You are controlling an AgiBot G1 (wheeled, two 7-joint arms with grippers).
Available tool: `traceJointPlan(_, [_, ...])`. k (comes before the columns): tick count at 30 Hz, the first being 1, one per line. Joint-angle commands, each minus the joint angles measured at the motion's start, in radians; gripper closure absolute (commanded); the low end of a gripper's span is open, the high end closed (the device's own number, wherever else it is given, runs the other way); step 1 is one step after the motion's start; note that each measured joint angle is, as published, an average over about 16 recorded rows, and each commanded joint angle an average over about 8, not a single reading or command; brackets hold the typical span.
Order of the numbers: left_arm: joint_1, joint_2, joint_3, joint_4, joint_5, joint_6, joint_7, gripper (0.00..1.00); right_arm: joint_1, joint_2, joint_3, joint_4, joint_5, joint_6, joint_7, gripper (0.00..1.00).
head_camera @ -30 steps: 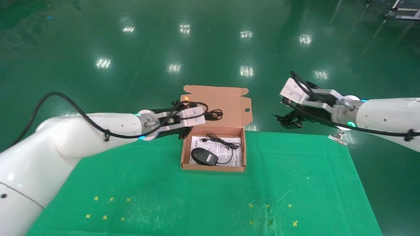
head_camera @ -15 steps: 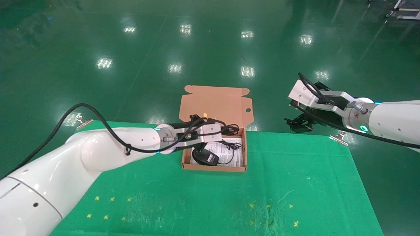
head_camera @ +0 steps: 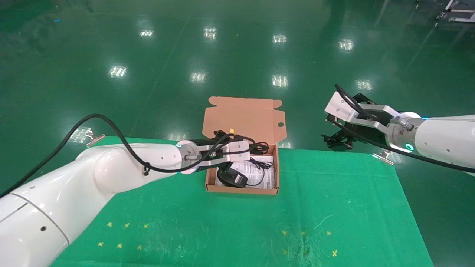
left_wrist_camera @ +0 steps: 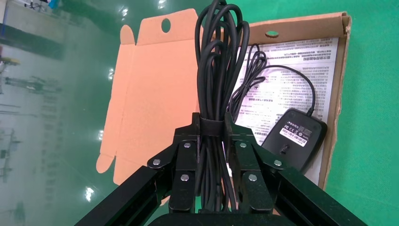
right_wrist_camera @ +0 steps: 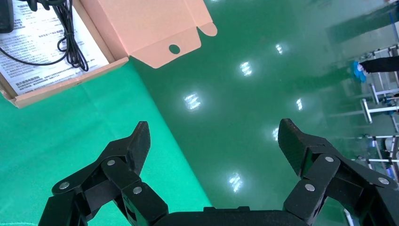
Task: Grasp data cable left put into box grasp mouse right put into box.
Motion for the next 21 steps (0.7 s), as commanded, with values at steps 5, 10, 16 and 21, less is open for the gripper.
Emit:
traceJointPlan(5, [0.000, -0.001, -0.006, -0.003, 0.004, 0.001, 0.002, 0.00, 0.000, -0.001, 0.000, -0.003, 0.003, 0.000, -0.003, 0.00])
traceJointPlan(10, [0.003, -0.006, -0.012, -0.011, 0.007, 0.003, 0.004, 0.00, 0.000, -0.002, 0.000, -0.006, 0.007, 0.001, -0.005, 0.00])
traceJointPlan(16, [-0.012, -0.029, -0.013, -0.034, 0.009, -0.015, -0.004, 0.00, 0.003, -0.001, 0.003, -0.006, 0.006, 0.006, -0.007, 0.00])
traceJointPlan(21, [-0.064, -0.042, -0.015, -0.007, 0.046, -0.057, -0.026, 0.00, 0.024, 0.000, 0.015, -0.005, -0.011, 0.023, -0.011, 0.00])
